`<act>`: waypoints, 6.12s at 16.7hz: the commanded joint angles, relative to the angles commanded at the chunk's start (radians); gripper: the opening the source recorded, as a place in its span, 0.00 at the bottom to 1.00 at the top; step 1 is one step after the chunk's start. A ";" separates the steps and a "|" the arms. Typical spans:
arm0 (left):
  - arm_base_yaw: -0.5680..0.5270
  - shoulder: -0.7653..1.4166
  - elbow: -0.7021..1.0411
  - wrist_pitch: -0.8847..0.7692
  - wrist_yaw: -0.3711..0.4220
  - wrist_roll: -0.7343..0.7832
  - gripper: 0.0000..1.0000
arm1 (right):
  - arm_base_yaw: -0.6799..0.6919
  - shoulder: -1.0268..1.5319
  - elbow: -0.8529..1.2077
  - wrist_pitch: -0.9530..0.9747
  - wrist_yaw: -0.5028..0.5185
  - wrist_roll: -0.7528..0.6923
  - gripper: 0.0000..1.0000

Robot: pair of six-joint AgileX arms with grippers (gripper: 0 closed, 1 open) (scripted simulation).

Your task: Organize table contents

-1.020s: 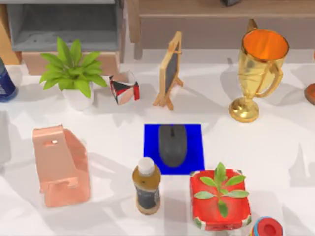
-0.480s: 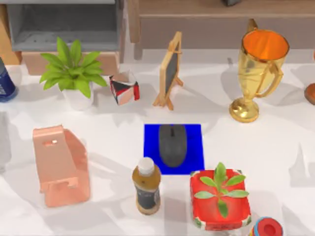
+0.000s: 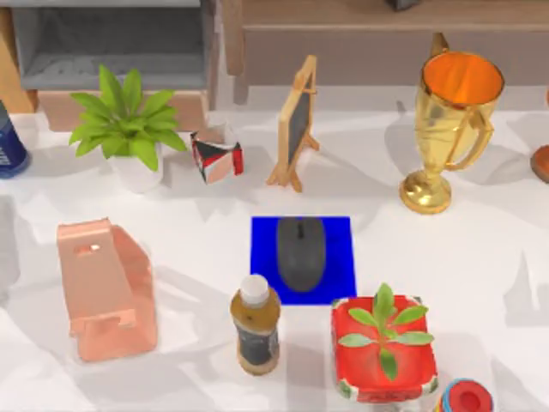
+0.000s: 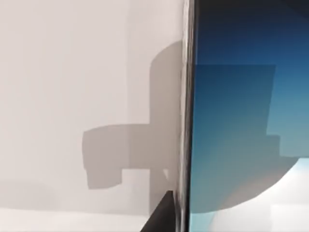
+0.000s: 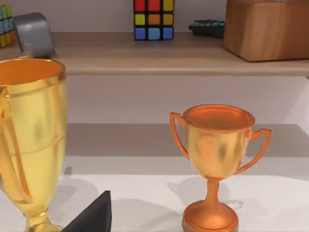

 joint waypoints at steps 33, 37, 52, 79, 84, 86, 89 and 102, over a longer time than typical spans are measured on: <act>-0.358 -0.442 -0.073 -0.089 -0.291 -0.512 0.00 | 0.000 0.000 0.000 0.000 0.000 0.000 1.00; -0.612 -0.665 -0.181 -0.067 -0.461 -0.842 0.00 | 0.000 0.000 0.000 0.000 0.000 0.000 1.00; -1.512 -1.162 -0.724 0.014 -1.013 -2.024 0.00 | 0.000 0.000 0.000 0.000 0.000 0.000 1.00; -1.313 -1.155 -0.903 0.497 -0.909 -1.706 0.00 | 0.000 0.000 0.000 0.000 0.000 0.000 1.00; -1.313 -1.154 -0.903 0.500 -0.910 -1.705 0.08 | 0.000 0.000 0.000 0.000 0.000 0.000 1.00; -1.313 -1.154 -0.903 0.500 -0.910 -1.705 0.23 | 0.000 0.000 0.000 0.000 0.000 0.000 1.00; -1.313 -1.154 -0.903 0.500 -0.910 -1.705 0.45 | 0.000 0.000 0.000 0.000 0.000 0.000 1.00; -1.313 -1.154 -0.903 0.500 -0.910 -1.705 1.00 | 0.000 0.000 0.000 0.000 0.000 0.000 1.00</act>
